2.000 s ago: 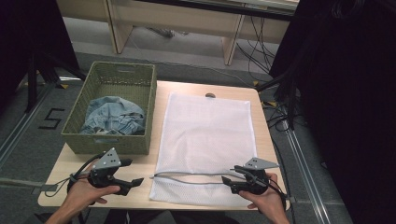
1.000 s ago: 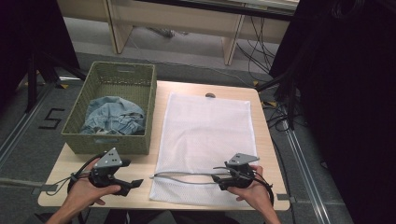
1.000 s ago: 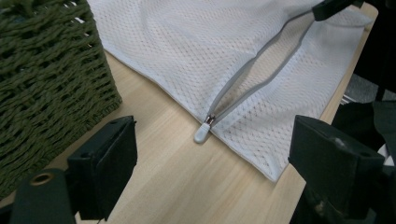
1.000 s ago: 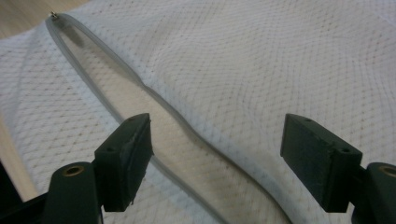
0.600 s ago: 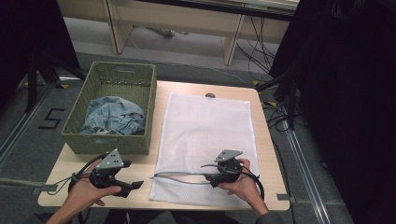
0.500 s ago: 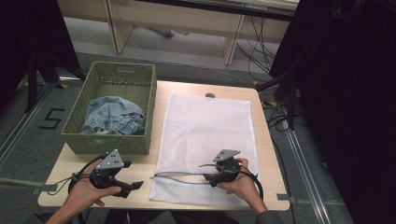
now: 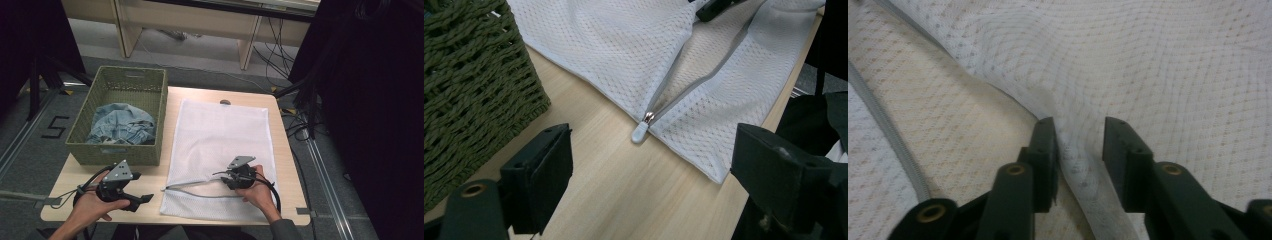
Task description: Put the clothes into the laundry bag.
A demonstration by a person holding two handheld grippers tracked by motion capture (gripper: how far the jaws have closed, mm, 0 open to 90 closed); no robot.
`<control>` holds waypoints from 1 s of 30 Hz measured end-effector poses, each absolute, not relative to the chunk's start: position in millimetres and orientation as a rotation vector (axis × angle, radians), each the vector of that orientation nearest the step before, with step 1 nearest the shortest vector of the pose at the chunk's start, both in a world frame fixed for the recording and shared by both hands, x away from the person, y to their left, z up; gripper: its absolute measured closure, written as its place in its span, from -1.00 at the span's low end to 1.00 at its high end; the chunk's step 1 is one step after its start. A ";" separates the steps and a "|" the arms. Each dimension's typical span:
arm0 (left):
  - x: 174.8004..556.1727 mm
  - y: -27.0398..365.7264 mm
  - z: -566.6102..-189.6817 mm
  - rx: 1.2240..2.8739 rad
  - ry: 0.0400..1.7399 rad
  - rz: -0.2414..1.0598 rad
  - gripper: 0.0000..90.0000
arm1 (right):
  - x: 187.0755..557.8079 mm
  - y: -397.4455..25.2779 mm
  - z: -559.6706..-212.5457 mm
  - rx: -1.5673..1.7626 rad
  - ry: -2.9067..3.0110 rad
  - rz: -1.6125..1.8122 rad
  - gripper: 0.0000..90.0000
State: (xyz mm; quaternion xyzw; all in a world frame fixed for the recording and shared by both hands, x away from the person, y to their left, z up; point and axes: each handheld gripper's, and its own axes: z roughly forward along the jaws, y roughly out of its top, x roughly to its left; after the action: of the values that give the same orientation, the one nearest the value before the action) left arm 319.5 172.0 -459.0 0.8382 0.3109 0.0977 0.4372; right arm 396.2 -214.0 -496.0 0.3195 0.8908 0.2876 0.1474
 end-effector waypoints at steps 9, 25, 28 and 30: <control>320.3 173.3 -457.9 2.077 0.785 0.240 -0.63 | 400.6 -211.4 -490.5 0.905 2.532 0.789 0.97; 334.2 187.6 -442.9 2.039 0.844 0.359 -0.63 | 404.0 -217.9 -445.5 0.868 2.384 0.894 0.98; 339.4 193.3 -436.3 2.012 0.865 0.383 -0.63 | 404.0 -216.1 -435.5 0.841 2.378 0.903 0.98; 343.3 199.6 -429.8 2.006 0.871 0.407 -0.63 | 403.3 -214.8 -428.8 0.841 2.363 0.910 0.98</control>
State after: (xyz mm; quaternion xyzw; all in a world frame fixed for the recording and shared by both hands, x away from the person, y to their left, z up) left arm 343.3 199.6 -429.8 0.8086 0.3513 0.1640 0.4425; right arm 403.3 -214.8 -428.8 0.3064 0.8608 0.3317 0.2346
